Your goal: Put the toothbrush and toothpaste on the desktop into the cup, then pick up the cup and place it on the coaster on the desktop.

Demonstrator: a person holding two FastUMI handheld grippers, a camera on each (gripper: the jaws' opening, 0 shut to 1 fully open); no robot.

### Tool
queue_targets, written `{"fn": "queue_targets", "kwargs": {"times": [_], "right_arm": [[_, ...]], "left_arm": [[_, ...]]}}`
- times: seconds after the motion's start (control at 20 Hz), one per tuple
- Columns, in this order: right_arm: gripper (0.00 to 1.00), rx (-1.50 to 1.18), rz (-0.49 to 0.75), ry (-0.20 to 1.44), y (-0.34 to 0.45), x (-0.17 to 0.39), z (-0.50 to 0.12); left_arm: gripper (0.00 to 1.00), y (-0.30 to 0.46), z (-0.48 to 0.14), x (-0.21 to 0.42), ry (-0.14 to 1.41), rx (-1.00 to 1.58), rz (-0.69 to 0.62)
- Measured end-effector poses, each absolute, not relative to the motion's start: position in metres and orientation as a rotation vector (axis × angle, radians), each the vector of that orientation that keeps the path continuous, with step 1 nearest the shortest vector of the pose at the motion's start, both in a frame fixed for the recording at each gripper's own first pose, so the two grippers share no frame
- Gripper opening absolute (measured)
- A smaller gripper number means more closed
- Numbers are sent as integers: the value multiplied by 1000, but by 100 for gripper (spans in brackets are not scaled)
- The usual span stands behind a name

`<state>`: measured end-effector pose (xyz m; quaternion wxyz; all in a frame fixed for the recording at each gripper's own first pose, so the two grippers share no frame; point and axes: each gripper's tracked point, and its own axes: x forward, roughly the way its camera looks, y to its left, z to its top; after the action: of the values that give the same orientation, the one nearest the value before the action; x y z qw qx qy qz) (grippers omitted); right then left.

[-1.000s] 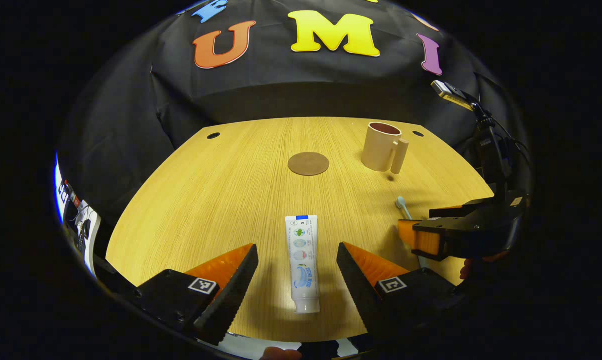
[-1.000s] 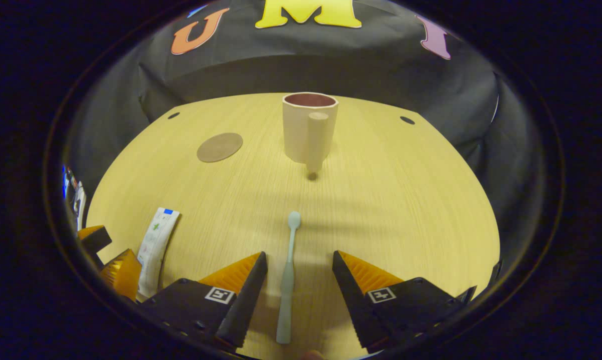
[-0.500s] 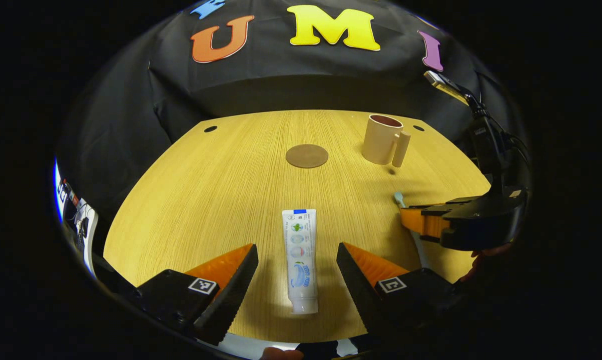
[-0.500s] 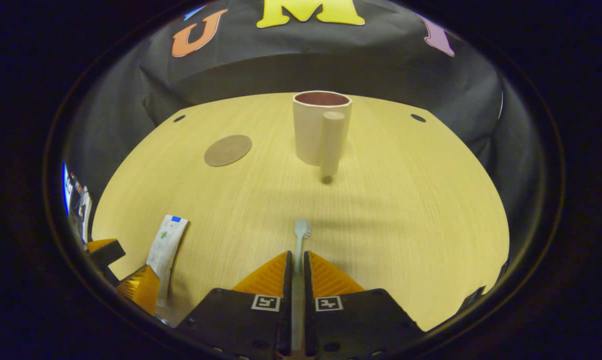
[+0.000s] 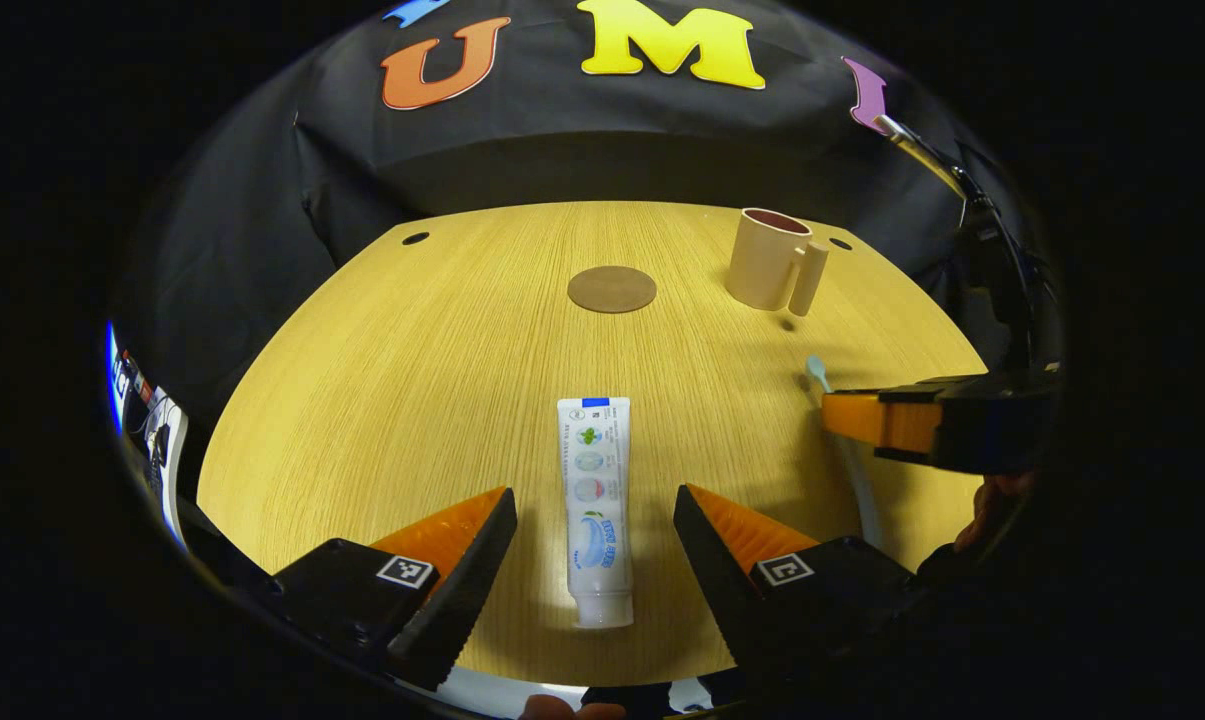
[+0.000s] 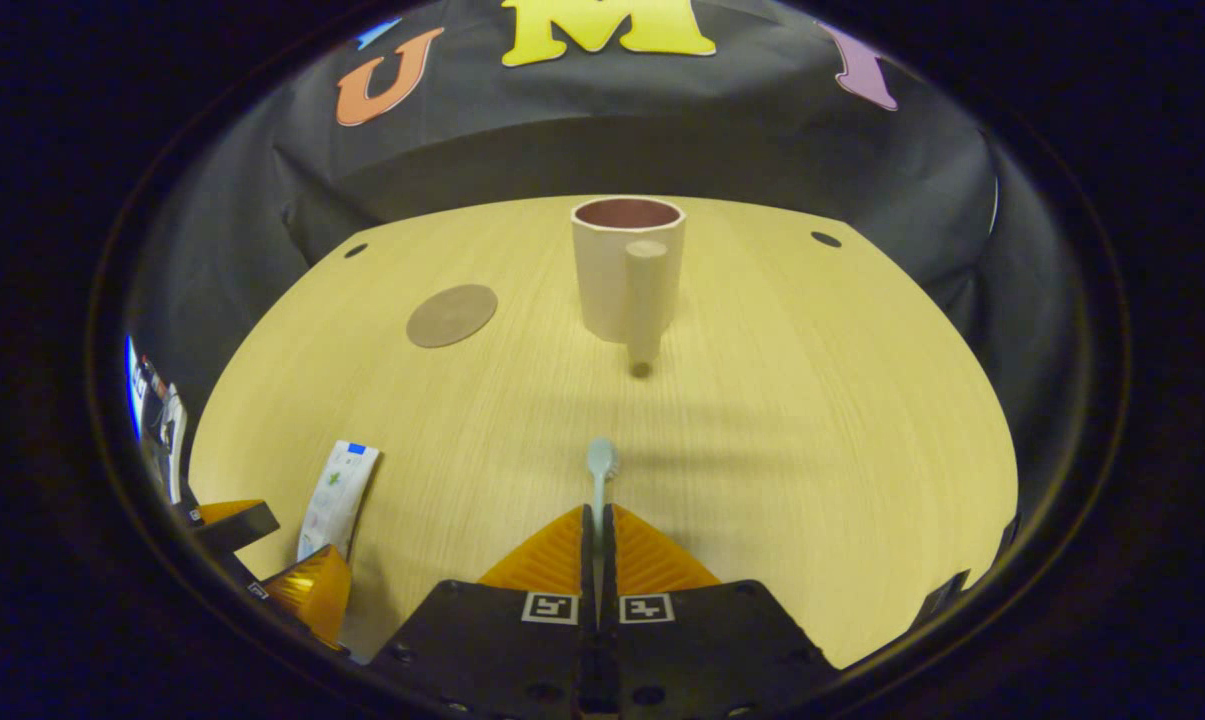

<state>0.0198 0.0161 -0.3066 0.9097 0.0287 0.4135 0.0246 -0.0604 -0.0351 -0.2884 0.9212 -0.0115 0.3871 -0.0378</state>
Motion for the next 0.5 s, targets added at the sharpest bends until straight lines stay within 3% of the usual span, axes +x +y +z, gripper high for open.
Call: {"fn": "queue_targets", "kwargs": {"times": [0.3,0.5], "right_arm": [[0,53,63,819,13,17,-289],[0,42,66,798,9,12,-279]], "left_arm": [[100,-34,-302,-60,822,-29,-66],[86,-35,-310,-59,837,-33,-59]]}}
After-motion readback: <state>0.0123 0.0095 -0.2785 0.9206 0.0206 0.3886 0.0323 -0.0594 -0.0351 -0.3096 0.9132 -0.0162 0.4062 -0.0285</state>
